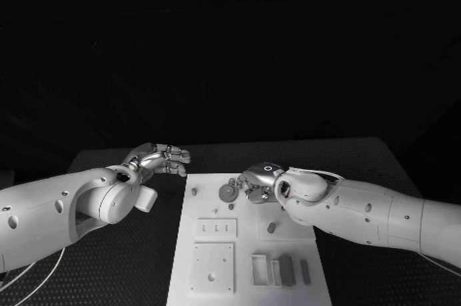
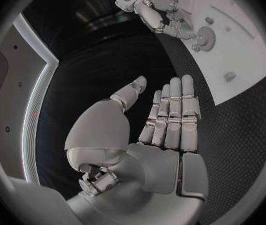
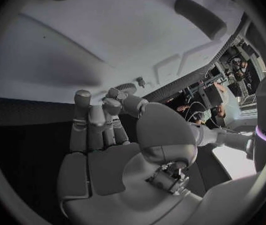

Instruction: Assemble the parts on the task board

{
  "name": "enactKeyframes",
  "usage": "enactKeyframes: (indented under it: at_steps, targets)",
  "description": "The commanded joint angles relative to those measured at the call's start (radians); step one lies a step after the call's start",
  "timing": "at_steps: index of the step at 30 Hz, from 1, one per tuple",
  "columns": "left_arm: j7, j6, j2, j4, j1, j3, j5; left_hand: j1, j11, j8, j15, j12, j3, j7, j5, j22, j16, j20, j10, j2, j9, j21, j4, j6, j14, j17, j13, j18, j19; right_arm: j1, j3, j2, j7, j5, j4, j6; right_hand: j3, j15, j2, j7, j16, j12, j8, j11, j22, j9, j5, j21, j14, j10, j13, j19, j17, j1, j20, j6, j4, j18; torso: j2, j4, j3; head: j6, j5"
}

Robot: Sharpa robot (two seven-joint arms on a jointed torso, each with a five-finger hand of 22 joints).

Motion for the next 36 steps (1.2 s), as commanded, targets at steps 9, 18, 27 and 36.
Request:
enactKeyframes:
  at_steps: [9, 18, 27, 36]
  targets:
    - [0.022, 0.032, 0.020, -0.038, 0.001, 0.001, -0.003, -0.005, -0.002, -0.003, 0.003, -0.005, -0.004, -0.002, -0.002, 0.003, -0.008, 0.000, 0.003, -0.004, 0.003, -0.008, 0.001, -0.005, 0.004, 0.004, 0.002, 0.011, -0.005, 0.023, 0.017, -0.089, 0.096, 0.170, 0.067, -0.165, 0.003, 0.008, -0.102, 0.028, 0.003, 0.005, 0.005, 0.014, 0.013, 0.001, 0.003, 0.008, 0.011, 0.011, -0.004, 0.015, -0.005, -0.010, -0.008, 0.023, 0.016, 0.007, -0.010, -0.0071, -0.0007, 0.013, -0.003]
    - [0.023, 0.053, 0.042, -0.075, 0.000, 0.000, -0.003, -0.010, -0.017, 0.006, 0.003, 0.022, -0.008, 0.003, -0.001, 0.008, -0.020, 0.000, 0.065, 0.004, 0.010, -0.013, 0.000, 0.019, 0.007, 0.017, 0.021, 0.011, -0.004, 0.048, 0.028, -0.186, 0.154, 0.335, 0.091, -0.139, -0.103, 0.025, -0.195, 0.046, 0.002, 0.010, 0.013, 0.032, 0.013, 0.005, 0.002, 0.010, 0.014, 0.009, -0.003, 0.020, -0.008, -0.030, -0.012, 0.033, 0.018, 0.007, -0.023, -0.0166, 0.0009, 0.016, -0.011]
    - [0.027, 0.084, 0.056, -0.113, -0.010, -0.001, -0.008, -0.011, -0.039, 0.019, 0.003, 0.042, -0.009, -0.013, -0.002, 0.013, -0.031, 0.000, 0.111, 0.014, 0.018, -0.017, -0.002, 0.057, 0.013, 0.030, 0.042, 0.011, -0.002, 0.053, 0.028, -0.247, 0.168, 0.361, 0.073, -0.096, -0.169, 0.025, -0.209, 0.045, -0.001, 0.011, 0.015, 0.032, 0.010, 0.006, 0.003, 0.002, 0.006, -0.001, -0.004, 0.010, -0.010, -0.019, -0.010, 0.036, 0.014, 0.007, -0.035, -0.0281, 0.0061, 0.017, -0.010]
    - [0.026, 0.099, 0.061, -0.124, -0.019, -0.001, -0.017, -0.014, -0.045, 0.026, 0.002, 0.045, -0.011, -0.022, -0.002, 0.016, -0.036, -0.001, 0.123, 0.021, 0.021, -0.019, -0.001, 0.078, 0.016, 0.037, 0.051, 0.011, -0.001, 0.050, 0.027, -0.307, 0.192, 0.361, 0.075, -0.078, -0.190, 0.025, -0.233, 0.046, -0.005, 0.008, 0.013, 0.032, 0.008, 0.005, 0.003, -0.006, -0.001, -0.008, -0.007, 0.003, -0.012, -0.013, -0.007, 0.033, 0.022, 0.007, -0.042, -0.0311, 0.0132, 0.014, -0.011]
